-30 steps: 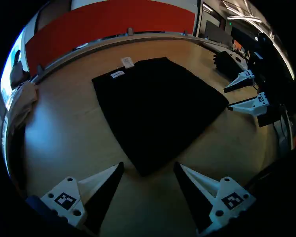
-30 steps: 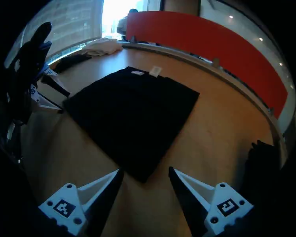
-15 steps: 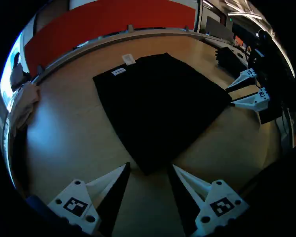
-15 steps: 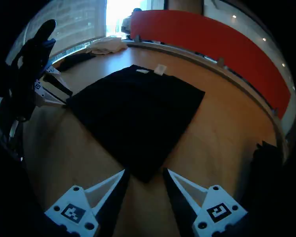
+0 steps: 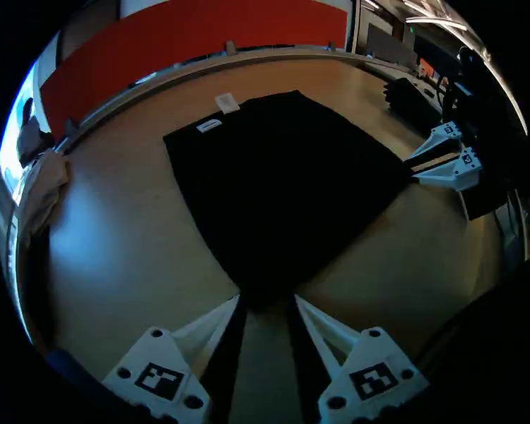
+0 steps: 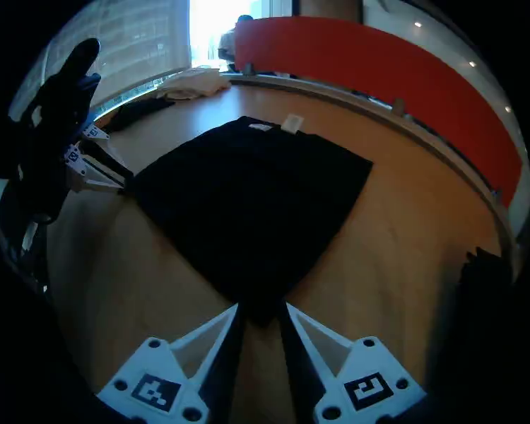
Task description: Fold towel
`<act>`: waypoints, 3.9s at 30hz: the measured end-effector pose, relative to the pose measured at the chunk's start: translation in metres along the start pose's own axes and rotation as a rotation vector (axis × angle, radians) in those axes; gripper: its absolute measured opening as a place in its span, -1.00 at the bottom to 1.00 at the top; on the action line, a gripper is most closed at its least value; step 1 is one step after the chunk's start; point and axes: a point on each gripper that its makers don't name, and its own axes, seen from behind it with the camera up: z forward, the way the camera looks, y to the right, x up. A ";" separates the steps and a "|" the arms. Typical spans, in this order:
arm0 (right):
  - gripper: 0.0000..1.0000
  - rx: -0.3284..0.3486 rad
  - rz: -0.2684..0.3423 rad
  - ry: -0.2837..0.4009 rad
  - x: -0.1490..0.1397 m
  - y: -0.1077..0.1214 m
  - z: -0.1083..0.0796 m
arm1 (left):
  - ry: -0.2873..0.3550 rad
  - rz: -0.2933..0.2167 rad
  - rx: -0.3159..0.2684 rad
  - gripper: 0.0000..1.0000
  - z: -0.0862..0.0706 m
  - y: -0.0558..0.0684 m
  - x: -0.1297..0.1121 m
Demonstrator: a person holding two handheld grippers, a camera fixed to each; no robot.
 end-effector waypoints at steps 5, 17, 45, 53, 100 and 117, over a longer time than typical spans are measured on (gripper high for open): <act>-0.58 -0.020 -0.010 -0.005 -0.001 0.003 -0.001 | -0.004 0.001 0.010 -0.60 0.000 0.002 0.000; -0.62 -0.048 0.021 0.013 0.007 0.011 -0.010 | 0.015 -0.007 0.030 -0.82 -0.003 0.000 0.009; -0.63 -0.069 0.007 0.109 0.067 -0.002 -0.088 | 0.078 -0.034 0.057 -0.82 -0.084 0.000 0.048; -0.63 -0.064 0.007 0.107 0.073 -0.009 -0.105 | 0.078 -0.036 0.046 -0.82 -0.110 0.009 0.048; -0.63 -0.100 0.015 0.076 0.102 0.037 -0.072 | 0.171 -0.036 0.085 -0.82 -0.079 -0.029 0.118; -0.63 -0.125 0.053 0.062 0.113 0.056 -0.045 | 0.203 -0.003 0.104 -0.82 -0.046 -0.056 0.147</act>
